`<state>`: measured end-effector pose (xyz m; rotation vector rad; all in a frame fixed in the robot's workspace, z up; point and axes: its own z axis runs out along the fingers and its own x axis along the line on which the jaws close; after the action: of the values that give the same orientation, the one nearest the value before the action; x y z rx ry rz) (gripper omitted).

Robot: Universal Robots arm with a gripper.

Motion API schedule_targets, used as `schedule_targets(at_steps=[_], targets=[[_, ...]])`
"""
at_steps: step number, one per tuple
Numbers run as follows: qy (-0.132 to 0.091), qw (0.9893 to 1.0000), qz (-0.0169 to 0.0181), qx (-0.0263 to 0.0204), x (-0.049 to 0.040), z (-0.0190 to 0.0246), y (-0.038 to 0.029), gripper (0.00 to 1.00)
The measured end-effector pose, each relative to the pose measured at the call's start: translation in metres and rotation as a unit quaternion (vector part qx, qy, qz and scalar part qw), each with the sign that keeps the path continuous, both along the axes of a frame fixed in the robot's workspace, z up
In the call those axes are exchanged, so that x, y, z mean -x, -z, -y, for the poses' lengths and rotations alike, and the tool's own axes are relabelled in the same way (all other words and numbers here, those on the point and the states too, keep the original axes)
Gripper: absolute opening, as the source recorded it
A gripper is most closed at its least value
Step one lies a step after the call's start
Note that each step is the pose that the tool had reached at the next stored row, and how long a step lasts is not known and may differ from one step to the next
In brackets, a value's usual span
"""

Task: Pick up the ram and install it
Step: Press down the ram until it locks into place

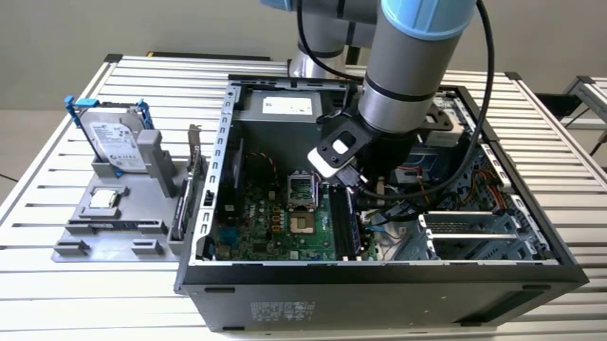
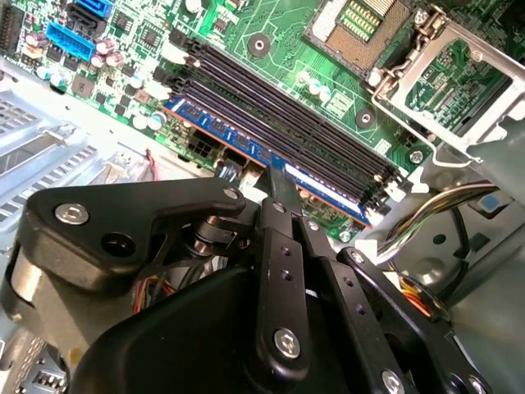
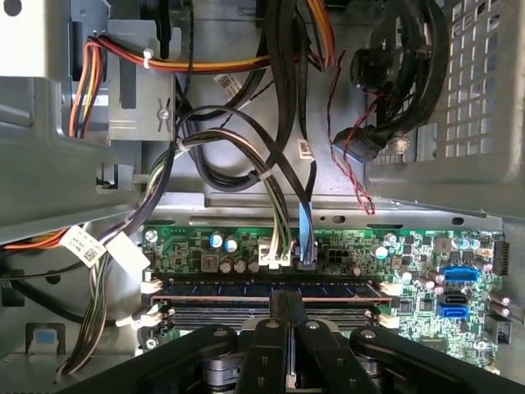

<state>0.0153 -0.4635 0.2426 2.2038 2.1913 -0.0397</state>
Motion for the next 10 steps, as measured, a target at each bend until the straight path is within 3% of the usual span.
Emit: schedule_targets(at_steps=[5, 10], targets=[[0.0, 1.0, -0.0059, -0.0001, 0.0, 0.0, 0.0045, 0.0], [-0.002, 1.0, -0.0065, 0.0, 0.0, 0.0, 0.0091, 0.0]])
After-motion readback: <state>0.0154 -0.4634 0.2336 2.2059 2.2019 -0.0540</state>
